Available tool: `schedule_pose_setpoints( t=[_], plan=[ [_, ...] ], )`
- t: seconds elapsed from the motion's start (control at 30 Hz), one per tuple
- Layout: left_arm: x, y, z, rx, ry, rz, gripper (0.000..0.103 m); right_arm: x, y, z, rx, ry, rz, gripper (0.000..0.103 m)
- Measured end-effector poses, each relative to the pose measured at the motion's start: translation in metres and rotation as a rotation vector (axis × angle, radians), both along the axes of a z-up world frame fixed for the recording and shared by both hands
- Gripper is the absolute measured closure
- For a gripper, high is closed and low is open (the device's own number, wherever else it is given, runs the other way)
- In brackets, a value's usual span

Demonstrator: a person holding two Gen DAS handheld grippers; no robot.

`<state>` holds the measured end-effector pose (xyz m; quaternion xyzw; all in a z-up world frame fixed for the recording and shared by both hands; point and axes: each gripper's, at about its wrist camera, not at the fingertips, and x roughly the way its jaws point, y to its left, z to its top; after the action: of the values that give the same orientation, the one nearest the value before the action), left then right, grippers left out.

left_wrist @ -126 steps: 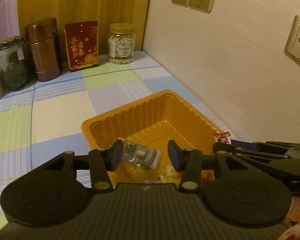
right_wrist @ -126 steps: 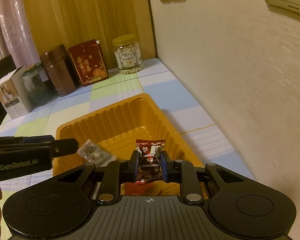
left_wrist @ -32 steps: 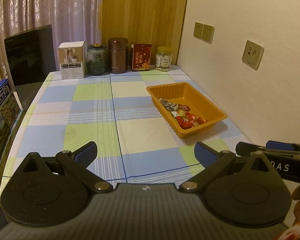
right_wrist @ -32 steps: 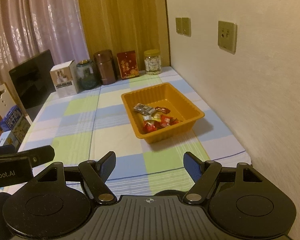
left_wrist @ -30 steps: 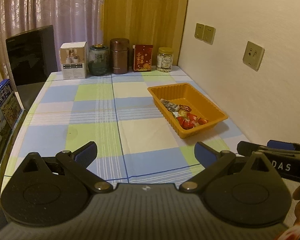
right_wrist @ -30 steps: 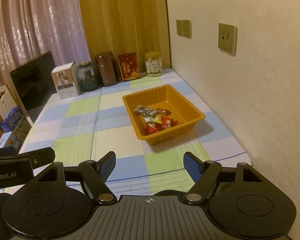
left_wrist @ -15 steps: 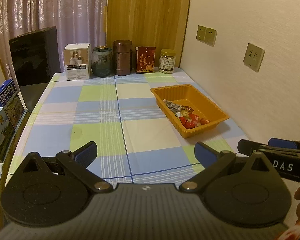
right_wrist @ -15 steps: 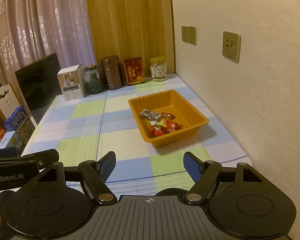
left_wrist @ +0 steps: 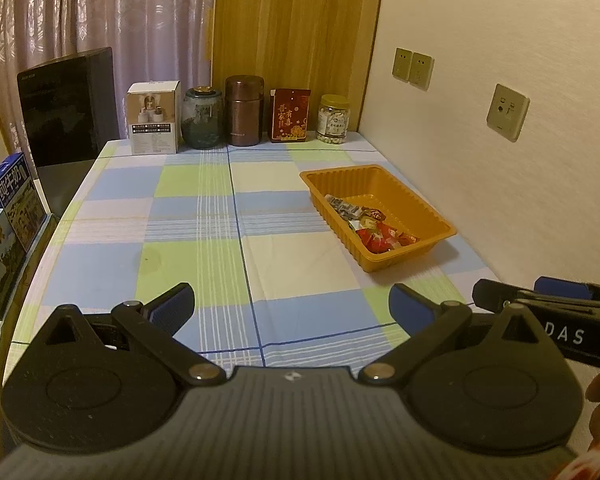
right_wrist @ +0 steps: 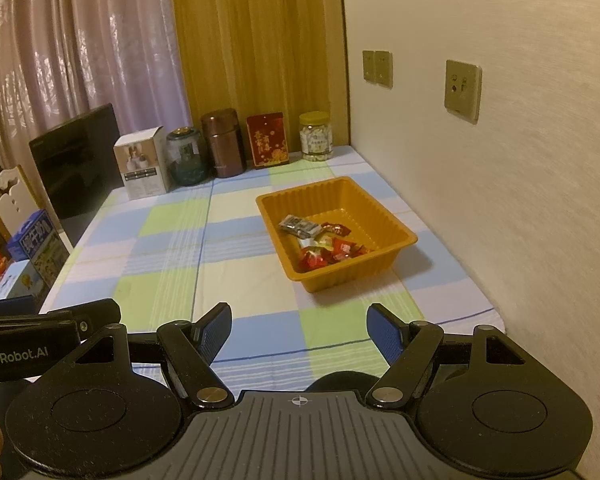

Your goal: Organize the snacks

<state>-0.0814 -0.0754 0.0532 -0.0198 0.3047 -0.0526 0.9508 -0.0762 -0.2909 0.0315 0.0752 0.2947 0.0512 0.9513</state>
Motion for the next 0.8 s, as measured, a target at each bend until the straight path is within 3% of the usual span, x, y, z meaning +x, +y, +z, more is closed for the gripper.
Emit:
schedule_pose_setpoints(
  t=[0.8],
  plan=[
    [-0.0009, 0.0007, -0.0023, -0.002, 0.001, 0.002, 0.0, -0.0017, 0.0002, -0.0011, 0.001, -0.003, -0.002, 0.029]
  ],
)
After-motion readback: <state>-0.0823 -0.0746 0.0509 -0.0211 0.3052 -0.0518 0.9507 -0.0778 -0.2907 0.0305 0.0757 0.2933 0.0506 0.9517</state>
